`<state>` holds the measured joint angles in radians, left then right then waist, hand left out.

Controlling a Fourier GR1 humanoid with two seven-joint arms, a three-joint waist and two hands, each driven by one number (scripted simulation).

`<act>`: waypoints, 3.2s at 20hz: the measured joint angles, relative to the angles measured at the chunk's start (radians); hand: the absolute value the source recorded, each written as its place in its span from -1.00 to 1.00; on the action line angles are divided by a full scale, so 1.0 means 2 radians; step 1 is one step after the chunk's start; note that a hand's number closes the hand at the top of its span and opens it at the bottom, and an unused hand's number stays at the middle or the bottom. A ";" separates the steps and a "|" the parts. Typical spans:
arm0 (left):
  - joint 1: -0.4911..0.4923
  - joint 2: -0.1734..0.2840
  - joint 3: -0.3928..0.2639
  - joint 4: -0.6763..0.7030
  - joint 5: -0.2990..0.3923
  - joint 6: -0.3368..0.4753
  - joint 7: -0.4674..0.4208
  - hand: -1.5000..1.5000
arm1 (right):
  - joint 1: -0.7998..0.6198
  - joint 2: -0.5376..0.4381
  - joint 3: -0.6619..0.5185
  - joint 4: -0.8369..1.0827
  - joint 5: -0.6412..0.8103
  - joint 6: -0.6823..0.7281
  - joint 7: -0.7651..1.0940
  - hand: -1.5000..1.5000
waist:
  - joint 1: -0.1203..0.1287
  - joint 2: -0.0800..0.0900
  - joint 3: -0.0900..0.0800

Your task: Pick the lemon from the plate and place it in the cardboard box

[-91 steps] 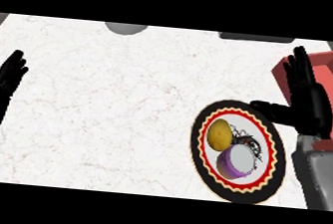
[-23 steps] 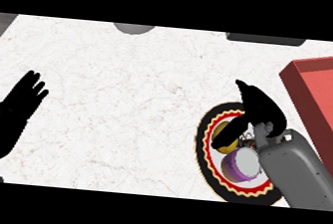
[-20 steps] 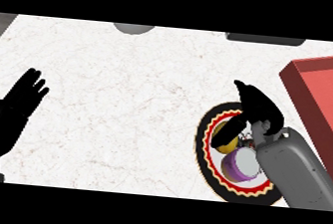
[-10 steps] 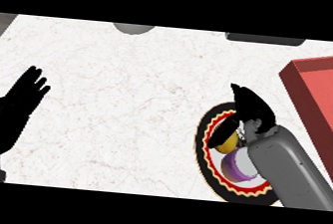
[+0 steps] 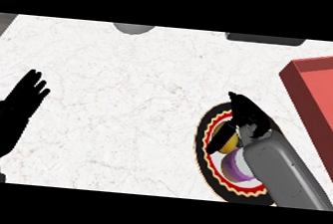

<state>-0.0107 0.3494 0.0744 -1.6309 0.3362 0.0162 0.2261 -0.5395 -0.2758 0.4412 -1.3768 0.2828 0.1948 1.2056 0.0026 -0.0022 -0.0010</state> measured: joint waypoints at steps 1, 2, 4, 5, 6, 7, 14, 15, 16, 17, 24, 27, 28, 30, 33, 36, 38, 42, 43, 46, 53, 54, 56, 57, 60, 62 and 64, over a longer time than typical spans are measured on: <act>0.000 -0.001 0.001 0.000 0.000 -0.001 0.000 0.00 | 0.003 0.005 0.004 0.003 0.003 -0.002 0.000 -1.00 | 0.000 0.000 0.000; 0.003 -0.001 0.002 -0.005 0.000 0.000 0.002 0.00 | 0.006 0.008 0.005 0.002 0.005 -0.002 0.000 -1.00 | 0.000 0.000 0.000; 0.000 -0.006 0.000 -0.004 -0.006 0.005 0.001 0.00 | 0.012 0.009 0.007 -0.002 0.005 -0.003 0.001 -1.00 | -0.001 0.000 0.000; 0.002 -0.005 0.003 -0.004 -0.004 0.002 0.001 0.00 | 0.017 0.009 0.008 -0.002 0.007 -0.003 0.000 -1.00 | -0.001 0.000 0.000; -0.001 -0.004 0.005 -0.001 -0.003 0.001 0.003 0.00 | 0.015 0.010 0.006 -0.001 0.006 -0.003 0.001 -1.00 | -0.001 0.000 0.000; -0.006 -0.007 0.003 0.000 -0.006 0.004 0.003 0.00 | 0.016 0.011 0.007 0.004 0.008 -0.003 -0.001 -1.00 | -0.002 0.000 0.000; 0.010 -0.011 0.003 -0.015 -0.008 -0.005 0.005 0.00 | 0.025 0.018 0.006 0.012 0.020 -0.003 -0.007 1.00 | 0.000 0.000 0.000; 0.009 -0.008 0.007 -0.016 -0.006 -0.006 0.009 0.00 | 0.030 0.021 0.009 0.013 0.028 -0.006 -0.010 1.00 | 0.000 0.000 0.000; 0.012 -0.010 0.007 -0.021 -0.006 -0.006 0.010 0.00 | 0.031 0.020 0.007 0.010 0.033 -0.005 -0.013 1.00 | 0.000 0.000 0.000; 0.009 -0.013 0.008 -0.015 -0.008 -0.007 0.006 0.00 | 0.034 0.016 0.006 0.001 0.034 -0.003 -0.016 1.00 | -0.001 0.000 0.000; 0.004 -0.018 0.014 -0.012 -0.016 -0.012 0.008 0.00 | 0.027 0.025 0.000 0.020 0.070 0.002 -0.047 1.00 | 0.000 0.001 0.000; -0.009 -0.020 0.016 -0.007 -0.020 -0.011 0.016 0.00 | 0.005 0.016 -0.014 0.063 0.086 0.008 -0.087 1.00 | 0.001 0.001 0.000; -0.004 -0.022 0.015 -0.011 -0.021 -0.012 0.015 0.00 | -0.005 0.009 -0.019 0.079 0.093 0.009 -0.107 1.00 | 0.003 0.002 0.001; -0.010 -0.022 0.016 -0.008 -0.021 -0.014 0.018 0.00 | -0.018 -0.008 -0.025 0.099 0.106 0.011 -0.144 1.00 | 0.003 0.002 0.001; -0.011 -0.022 0.020 -0.007 -0.020 -0.021 0.017 0.00 | -0.039 -0.014 -0.034 0.143 0.130 0.000 -0.195 1.00 | 0.004 0.002 0.001; -0.011 -0.019 0.029 -0.011 -0.018 -0.025 0.024 0.00 | -0.057 -0.014 -0.047 0.170 0.150 -0.007 -0.222 1.00 | 0.004 0.002 0.001; -0.009 -0.026 0.028 -0.011 -0.023 -0.022 0.022 0.00 | -0.065 -0.017 -0.049 0.178 0.169 -0.013 -0.228 1.00 | 0.003 0.002 0.001; -0.010 -0.031 0.029 -0.005 -0.028 -0.024 0.019 0.00 | -0.070 -0.025 -0.053 0.158 0.201 -0.023 -0.224 1.00 | 0.001 0.001 0.000; -0.016 -0.028 0.033 -0.002 -0.028 -0.023 0.021 0.00 | -0.071 -0.022 -0.050 0.143 0.209 -0.026 -0.215 1.00 | 0.000 0.001 0.000; -0.007 -0.030 0.035 -0.003 -0.030 -0.028 0.015 0.00 | -0.081 -0.029 -0.051 0.092 0.221 -0.013 -0.194 1.00 | -0.002 -0.001 0.000; -0.005 -0.036 0.034 -0.007 -0.033 -0.025 0.019 0.00 | -0.127 -0.054 -0.067 -0.021 0.259 0.008 -0.137 1.00 | -0.005 -0.003 0.000; -0.003 -0.036 0.035 -0.005 -0.033 -0.028 0.015 0.00 | -0.137 -0.059 -0.072 -0.036 0.265 0.012 -0.127 1.00 | -0.005 -0.003 0.000; -0.003 -0.036 0.036 -0.001 -0.034 -0.030 0.012 0.00 | -0.146 -0.069 -0.081 -0.066 0.280 0.017 -0.110 1.00 | -0.007 -0.003 0.000; -0.003 -0.037 0.035 -0.006 -0.034 -0.029 0.016 0.00 | -0.150 -0.077 -0.089 -0.073 0.286 0.019 -0.107 1.00 | -0.006 -0.003 0.000; 0.000 -0.035 0.040 -0.008 -0.032 -0.033 0.015 0.00 | -0.159 -0.084 -0.107 -0.093 0.307 0.022 -0.093 1.00 | -0.004 -0.002 0.000; 0.005 -0.037 0.038 -0.012 -0.034 -0.034 0.012 0.00 | -0.160 -0.098 -0.124 -0.095 0.317 0.026 -0.092 1.00 | -0.004 -0.002 0.000; 0.002 -0.037 0.041 -0.006 -0.034 -0.036 0.010 0.00 | -0.165 -0.111 -0.144 -0.102 0.319 0.034 -0.093 1.00 | -0.004 -0.001 0.000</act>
<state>-0.0065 0.2753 0.1566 -1.6424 0.2689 -0.0551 0.2468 -0.8700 -0.4984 0.1534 -1.5809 0.9216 0.2637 1.0198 -0.0057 -0.0048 -0.0007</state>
